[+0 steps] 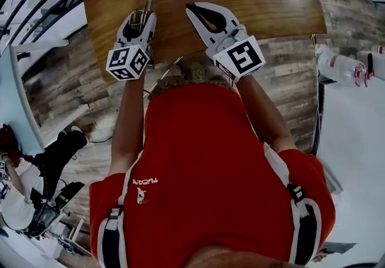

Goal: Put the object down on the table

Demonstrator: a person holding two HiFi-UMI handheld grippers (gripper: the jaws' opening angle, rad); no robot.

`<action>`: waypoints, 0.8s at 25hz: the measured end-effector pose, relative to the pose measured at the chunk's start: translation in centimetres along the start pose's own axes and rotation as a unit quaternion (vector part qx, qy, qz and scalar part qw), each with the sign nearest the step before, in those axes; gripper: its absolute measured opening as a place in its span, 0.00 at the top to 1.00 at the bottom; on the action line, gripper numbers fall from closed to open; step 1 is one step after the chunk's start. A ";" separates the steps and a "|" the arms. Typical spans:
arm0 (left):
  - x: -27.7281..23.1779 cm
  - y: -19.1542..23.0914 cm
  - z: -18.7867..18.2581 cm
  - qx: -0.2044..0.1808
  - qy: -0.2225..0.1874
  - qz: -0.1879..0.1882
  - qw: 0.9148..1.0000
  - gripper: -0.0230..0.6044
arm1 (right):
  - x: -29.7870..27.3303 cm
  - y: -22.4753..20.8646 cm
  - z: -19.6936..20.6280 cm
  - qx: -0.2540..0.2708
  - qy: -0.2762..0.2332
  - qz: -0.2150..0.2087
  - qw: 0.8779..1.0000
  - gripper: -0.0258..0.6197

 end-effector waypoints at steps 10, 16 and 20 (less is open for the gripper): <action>-2.2 2.8 1.8 -0.005 0.066 -0.026 0.997 0.60 | -1.4 0.8 0.5 -0.005 0.019 0.012 1.000 0.92; -2.7 3.6 2.8 -0.012 0.097 -0.046 0.994 0.60 | -1.6 0.9 0.7 -0.007 0.026 0.019 0.999 0.92; -3.0 4.3 3.5 -0.009 0.114 -0.050 0.992 0.60 | -1.9 1.0 0.9 -0.005 0.032 0.022 0.999 0.92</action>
Point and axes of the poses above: the fingertips, and each gripper's own axes: x backward along the fingers, y to its left, z out of its underside, the point moved 3 cm from there along x, backward along the fingers, and after that the axes turned 9 degrees about x, right-handed, at the moved point
